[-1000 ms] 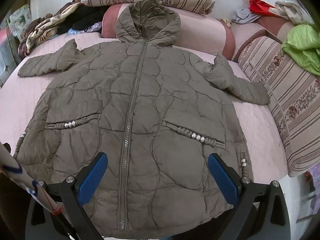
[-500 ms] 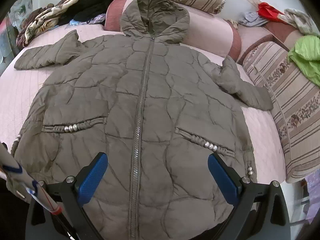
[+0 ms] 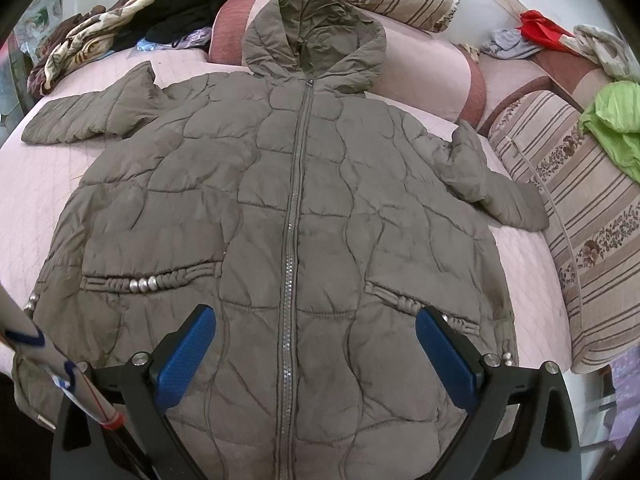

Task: Fold large clothes
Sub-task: 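Move the left tool toward the jacket sleeve nearest it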

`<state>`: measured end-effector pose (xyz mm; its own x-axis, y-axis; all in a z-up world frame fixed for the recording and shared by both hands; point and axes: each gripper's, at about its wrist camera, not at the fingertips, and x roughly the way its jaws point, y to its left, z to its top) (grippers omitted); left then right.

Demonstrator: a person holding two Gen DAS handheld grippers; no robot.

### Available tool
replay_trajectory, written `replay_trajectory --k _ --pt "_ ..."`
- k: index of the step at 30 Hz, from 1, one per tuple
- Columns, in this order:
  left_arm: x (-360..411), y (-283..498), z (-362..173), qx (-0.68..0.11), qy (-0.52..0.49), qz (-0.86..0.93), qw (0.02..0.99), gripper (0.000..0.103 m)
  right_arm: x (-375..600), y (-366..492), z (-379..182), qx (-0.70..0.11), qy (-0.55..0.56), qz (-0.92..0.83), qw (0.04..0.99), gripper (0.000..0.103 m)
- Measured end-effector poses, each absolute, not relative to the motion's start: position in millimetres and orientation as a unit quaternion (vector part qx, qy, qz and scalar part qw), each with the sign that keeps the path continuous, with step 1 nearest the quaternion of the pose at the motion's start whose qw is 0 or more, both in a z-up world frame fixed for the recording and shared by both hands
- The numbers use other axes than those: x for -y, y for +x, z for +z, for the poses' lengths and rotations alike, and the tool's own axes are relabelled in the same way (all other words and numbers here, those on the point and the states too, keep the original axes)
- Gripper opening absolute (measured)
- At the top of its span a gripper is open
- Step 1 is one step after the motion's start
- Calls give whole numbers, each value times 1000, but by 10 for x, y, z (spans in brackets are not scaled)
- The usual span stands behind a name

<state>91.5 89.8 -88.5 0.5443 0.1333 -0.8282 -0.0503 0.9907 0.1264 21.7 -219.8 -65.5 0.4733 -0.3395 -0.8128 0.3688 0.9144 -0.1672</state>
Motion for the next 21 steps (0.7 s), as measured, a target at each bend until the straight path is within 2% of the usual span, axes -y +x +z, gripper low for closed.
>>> replay_trajectory --k 6,21 --pt "-1116 1102 -744 -440 45 86 893 98 2209 307 -704 -474 19 -207 855 102" --pt "-1522 1488 -707 -414 19 135 900 98 2262 457 -873 -487 21 -214 847 102"
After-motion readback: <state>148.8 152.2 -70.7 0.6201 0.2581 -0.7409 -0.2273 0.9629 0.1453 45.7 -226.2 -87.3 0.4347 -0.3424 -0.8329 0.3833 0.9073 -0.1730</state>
